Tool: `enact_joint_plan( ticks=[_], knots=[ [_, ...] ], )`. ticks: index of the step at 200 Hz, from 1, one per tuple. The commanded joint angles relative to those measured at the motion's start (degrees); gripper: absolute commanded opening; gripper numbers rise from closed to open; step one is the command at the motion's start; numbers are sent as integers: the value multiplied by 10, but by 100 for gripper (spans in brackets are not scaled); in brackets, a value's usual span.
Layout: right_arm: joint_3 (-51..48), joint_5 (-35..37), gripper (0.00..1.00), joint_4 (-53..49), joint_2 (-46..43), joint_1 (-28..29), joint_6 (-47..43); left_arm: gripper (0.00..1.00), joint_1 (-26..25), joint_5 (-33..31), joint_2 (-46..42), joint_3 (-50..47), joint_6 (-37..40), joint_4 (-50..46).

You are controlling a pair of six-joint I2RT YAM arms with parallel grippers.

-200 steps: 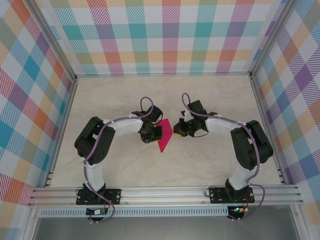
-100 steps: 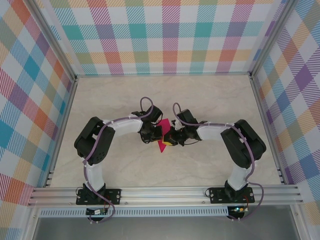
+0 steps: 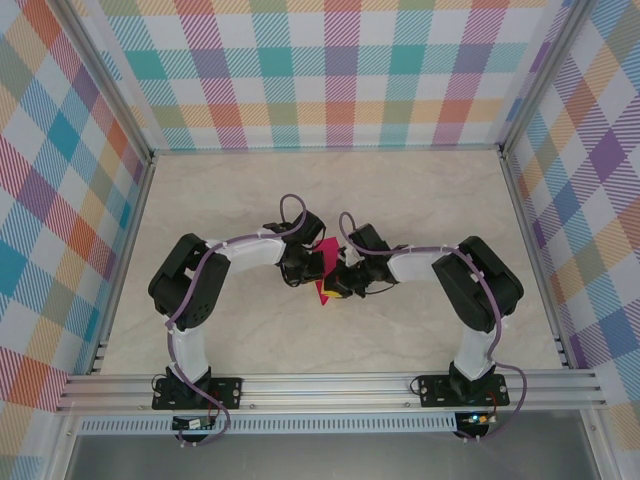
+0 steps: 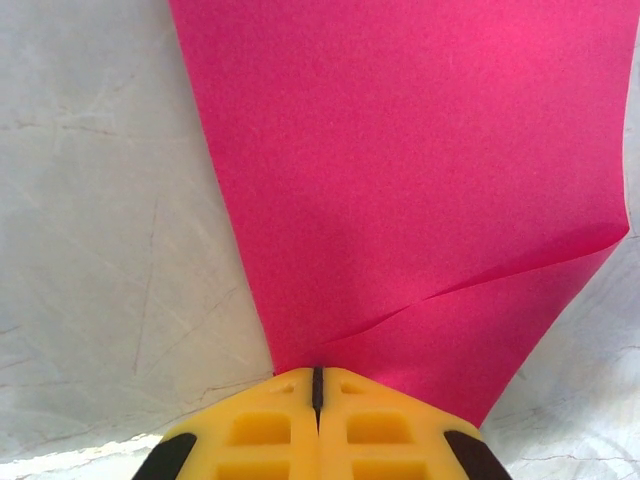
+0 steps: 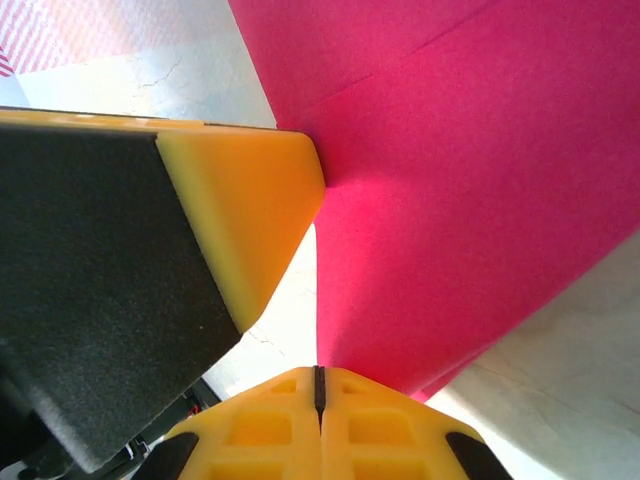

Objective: Fold a paper plane with a square sheet of paper (pick it up from the middle)
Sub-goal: Third fold the triangle at the center of the table.

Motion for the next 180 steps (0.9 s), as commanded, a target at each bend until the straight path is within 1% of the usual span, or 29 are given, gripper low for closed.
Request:
enact_joint_plan(
  ticks=[1,101,180],
  knots=[
    [-7,-2,0,-10,10,6,-10,0,0,-72,56,-43,-11,-66],
    [-8,-7,0,-14,22,16,-4,0,0,-94,54,-41,-25,-74],
    [-3,-7,0,-22,36,23,1,0,0,-96,52,-45,-26,-71]
  ],
)
